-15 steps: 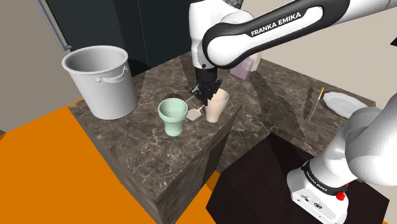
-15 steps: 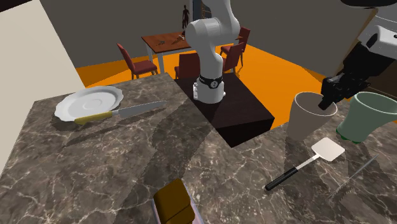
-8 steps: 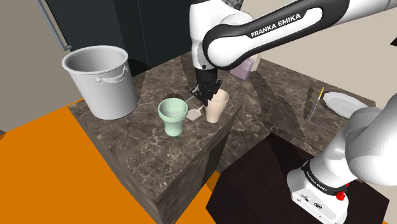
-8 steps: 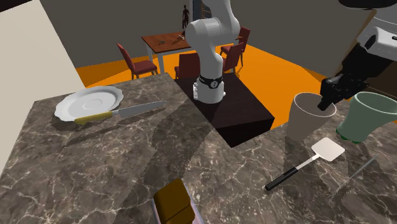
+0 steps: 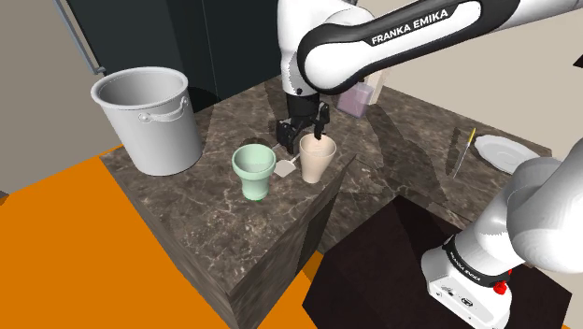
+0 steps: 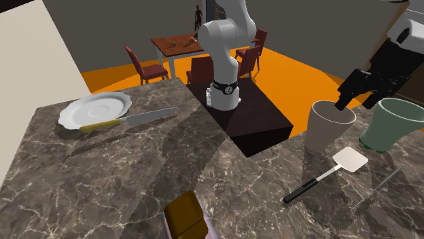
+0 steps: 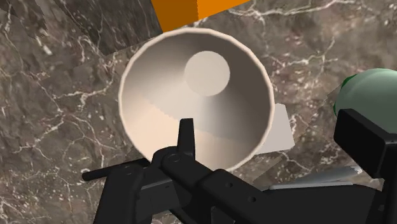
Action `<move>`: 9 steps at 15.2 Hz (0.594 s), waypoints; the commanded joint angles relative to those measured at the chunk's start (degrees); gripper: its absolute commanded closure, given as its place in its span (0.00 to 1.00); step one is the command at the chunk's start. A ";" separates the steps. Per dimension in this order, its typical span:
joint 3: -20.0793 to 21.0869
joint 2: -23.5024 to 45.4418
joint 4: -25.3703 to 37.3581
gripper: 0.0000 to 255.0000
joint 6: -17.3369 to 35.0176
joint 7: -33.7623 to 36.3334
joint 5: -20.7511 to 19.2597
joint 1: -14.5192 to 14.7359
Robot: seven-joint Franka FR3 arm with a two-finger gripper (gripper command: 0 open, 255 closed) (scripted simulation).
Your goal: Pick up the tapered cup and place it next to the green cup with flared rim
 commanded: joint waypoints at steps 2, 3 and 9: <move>0.06 -0.88 4.19 0.00 -5.09 -0.25 0.29 0.07; 0.06 -0.88 4.19 0.00 -5.09 -0.25 0.29 0.08; 0.06 -0.88 4.19 0.00 -5.09 -0.25 0.29 0.08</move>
